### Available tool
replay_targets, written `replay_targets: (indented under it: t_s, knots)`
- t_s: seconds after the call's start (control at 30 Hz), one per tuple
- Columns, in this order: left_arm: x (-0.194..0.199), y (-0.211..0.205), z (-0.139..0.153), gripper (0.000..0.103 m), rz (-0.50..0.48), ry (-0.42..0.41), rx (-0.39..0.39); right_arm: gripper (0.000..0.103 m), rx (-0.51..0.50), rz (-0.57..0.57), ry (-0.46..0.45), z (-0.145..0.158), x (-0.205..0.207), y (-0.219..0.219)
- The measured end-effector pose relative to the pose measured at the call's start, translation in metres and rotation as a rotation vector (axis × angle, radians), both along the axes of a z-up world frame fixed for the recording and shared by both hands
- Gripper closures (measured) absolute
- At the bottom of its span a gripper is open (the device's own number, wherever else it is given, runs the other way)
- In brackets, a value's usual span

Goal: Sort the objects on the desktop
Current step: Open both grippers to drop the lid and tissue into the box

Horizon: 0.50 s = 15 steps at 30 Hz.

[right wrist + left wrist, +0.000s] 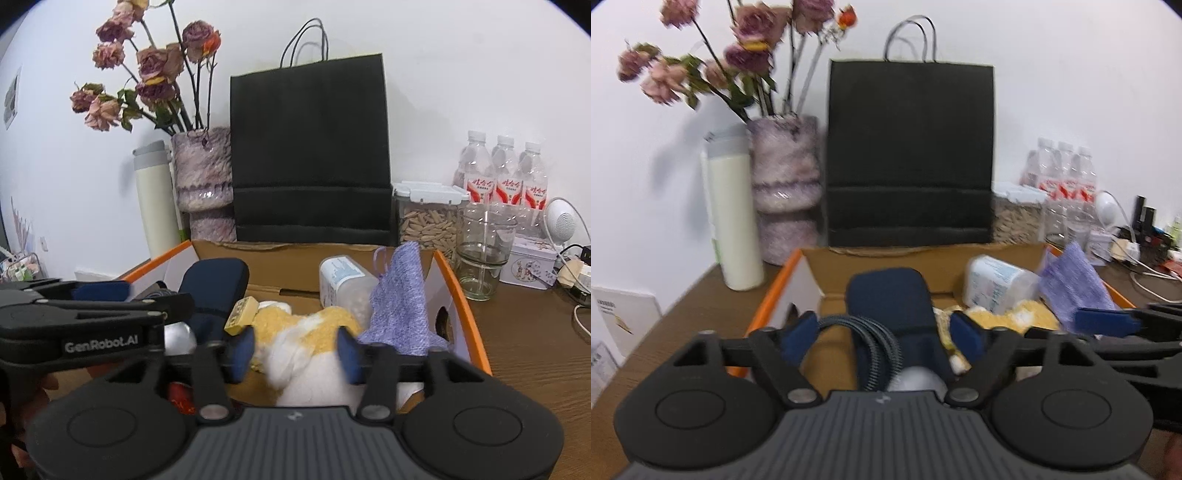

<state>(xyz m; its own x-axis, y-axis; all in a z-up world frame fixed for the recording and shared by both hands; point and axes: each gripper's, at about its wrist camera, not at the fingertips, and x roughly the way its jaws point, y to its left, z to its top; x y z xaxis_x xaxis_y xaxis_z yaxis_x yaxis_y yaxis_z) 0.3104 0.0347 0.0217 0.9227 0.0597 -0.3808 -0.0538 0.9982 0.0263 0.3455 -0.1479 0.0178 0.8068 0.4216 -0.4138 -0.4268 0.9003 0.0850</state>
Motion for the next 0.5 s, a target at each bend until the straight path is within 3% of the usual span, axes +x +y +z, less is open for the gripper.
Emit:
replay_targets:
  t_s: [0.07,0.2,0.5]
  knots:
    - [-0.002,0.003,0.001,0.001,0.026,-0.015,-0.006,0.034,0.009,-0.019,-0.006,0.002,-0.001,-0.004]
    - [-0.007,0.009,0.005,0.0,0.045,-0.048,-0.035,0.013,0.035,-0.027,-0.013,0.004,-0.005,-0.011]
    - [-0.026,0.006,0.007,0.0,0.058,-0.058,-0.016,0.009,0.02,-0.022,-0.042,0.005,-0.026,-0.01]
